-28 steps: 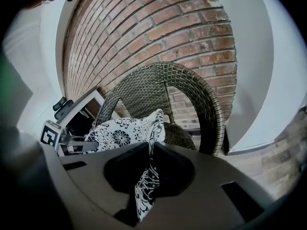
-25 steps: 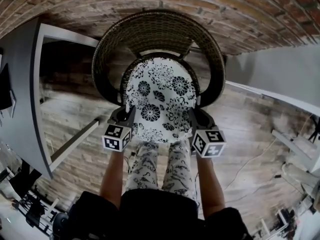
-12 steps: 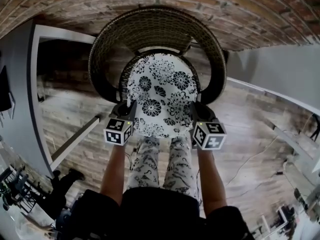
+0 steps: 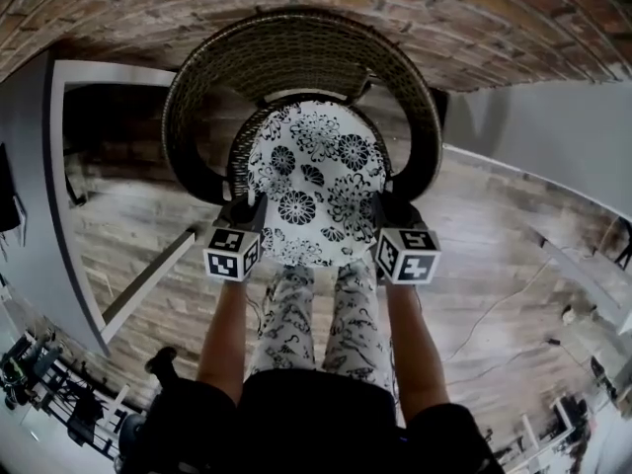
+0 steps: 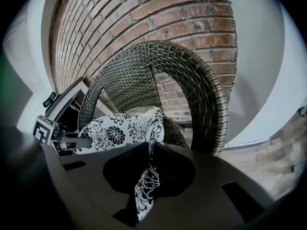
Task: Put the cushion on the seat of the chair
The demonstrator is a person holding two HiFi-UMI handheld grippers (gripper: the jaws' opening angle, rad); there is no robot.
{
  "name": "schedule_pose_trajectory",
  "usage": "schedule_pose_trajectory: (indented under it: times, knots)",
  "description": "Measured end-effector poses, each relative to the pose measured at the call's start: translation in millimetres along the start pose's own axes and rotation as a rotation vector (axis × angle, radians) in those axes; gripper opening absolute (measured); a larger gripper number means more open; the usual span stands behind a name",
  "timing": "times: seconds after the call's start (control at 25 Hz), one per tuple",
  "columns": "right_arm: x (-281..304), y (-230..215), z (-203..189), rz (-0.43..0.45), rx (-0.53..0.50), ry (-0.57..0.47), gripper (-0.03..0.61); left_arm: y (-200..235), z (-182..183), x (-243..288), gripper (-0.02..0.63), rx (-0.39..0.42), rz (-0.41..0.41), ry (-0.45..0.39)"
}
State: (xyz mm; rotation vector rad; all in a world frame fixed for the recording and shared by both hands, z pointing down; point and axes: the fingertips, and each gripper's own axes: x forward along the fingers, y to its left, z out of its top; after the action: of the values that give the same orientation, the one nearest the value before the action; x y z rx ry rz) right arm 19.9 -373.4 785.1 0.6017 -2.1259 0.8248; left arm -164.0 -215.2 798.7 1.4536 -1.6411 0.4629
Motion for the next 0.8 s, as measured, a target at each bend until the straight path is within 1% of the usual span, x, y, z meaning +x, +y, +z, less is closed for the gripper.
schedule_pose_trajectory:
  times: [0.32, 0.52, 0.8]
  knots:
    - [11, -7, -3, -0.023, -0.017, 0.025, 0.035, -1, -2, 11, 0.012, -0.015, -0.010, 0.006]
    - [15, -15, -5, -0.052, -0.044, 0.036, 0.038, -2, -8, 18, 0.012, -0.025, 0.001, 0.010]
    - [19, -19, -7, -0.064, -0.055, 0.047, 0.051, 0, -11, 22, 0.012, 0.016, 0.001, 0.023]
